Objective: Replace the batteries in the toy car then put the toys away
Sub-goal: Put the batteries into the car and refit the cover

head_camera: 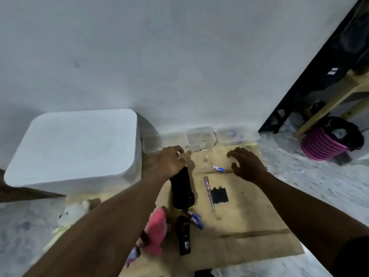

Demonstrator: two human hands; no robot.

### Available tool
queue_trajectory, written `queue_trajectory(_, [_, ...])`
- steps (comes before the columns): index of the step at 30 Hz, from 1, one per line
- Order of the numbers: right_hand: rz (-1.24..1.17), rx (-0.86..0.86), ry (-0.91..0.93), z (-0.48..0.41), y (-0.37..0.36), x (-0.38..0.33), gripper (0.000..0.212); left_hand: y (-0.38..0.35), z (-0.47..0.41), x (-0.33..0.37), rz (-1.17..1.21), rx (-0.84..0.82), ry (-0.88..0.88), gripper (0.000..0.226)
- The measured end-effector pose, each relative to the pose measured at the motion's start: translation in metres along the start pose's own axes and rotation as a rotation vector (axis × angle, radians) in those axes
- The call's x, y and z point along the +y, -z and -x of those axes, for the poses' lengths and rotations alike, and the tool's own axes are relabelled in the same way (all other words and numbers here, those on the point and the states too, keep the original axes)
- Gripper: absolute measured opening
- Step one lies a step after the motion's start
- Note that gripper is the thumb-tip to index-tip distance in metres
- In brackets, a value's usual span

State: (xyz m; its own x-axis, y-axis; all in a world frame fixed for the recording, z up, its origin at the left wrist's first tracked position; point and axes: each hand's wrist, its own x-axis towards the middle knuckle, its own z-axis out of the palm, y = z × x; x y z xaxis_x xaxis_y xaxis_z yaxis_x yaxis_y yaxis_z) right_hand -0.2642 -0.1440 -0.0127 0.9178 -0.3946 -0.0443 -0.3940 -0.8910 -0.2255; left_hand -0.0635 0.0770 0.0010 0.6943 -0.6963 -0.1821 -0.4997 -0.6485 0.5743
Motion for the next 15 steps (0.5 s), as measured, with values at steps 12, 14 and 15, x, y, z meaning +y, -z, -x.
queue_trajectory(12, [-0.086,-0.126,-0.217,0.021,-0.024,-0.072,0.046,-0.021,0.045,-0.057,0.262,-0.167,0.285,0.066])
queue_trajectory(14, [-0.085,-0.145,-0.236,0.014,-0.029,-0.072,0.048,-0.029,0.045,-0.060,0.331,-0.209,0.360,0.063])
queue_trajectory(15, [-0.088,-0.154,-0.248,0.010,-0.031,-0.071,0.050,-0.032,0.045,-0.062,0.343,-0.221,0.389,0.057])
